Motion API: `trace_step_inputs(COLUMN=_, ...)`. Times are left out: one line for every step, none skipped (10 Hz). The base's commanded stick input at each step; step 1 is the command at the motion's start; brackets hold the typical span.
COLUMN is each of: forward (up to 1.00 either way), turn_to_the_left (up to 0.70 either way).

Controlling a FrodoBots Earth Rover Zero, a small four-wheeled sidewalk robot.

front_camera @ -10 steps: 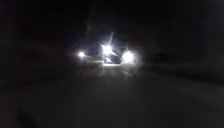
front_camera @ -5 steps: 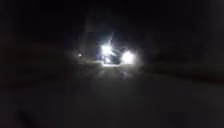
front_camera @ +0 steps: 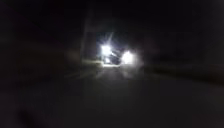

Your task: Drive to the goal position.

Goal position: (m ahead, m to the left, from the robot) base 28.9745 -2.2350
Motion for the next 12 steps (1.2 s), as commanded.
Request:
trace_step_inputs(forward=0.7, turn_to_the_left=0.0)
trace_step_inputs(forward=0.0, turn_to_the_left=0.0)
trace_step_inputs(forward=0.0, turn_to_the_left=0.0)
trace_step_inputs(forward=0.0, turn_to_the_left=0.0)
trace_step_inputs(forward=0.0, turn_to_the_left=0.0)
trace_step_inputs(forward=0.0, turn_to_the_left=0.0)
trace_step_inputs(forward=0.0, turn_to_the_left=0.0)
trace_step_inputs(forward=0.0, turn_to_the_left=0.0)
trace_step_inputs(forward=0.0, turn_to_the_left=0.0)
trace_step_inputs(forward=0.0, turn_to_the_left=0.0)
trace_step_inputs(forward=0.7, turn_to_the_left=0.0)
trace_step_inputs(forward=0.7, turn_to_the_left=0.0)
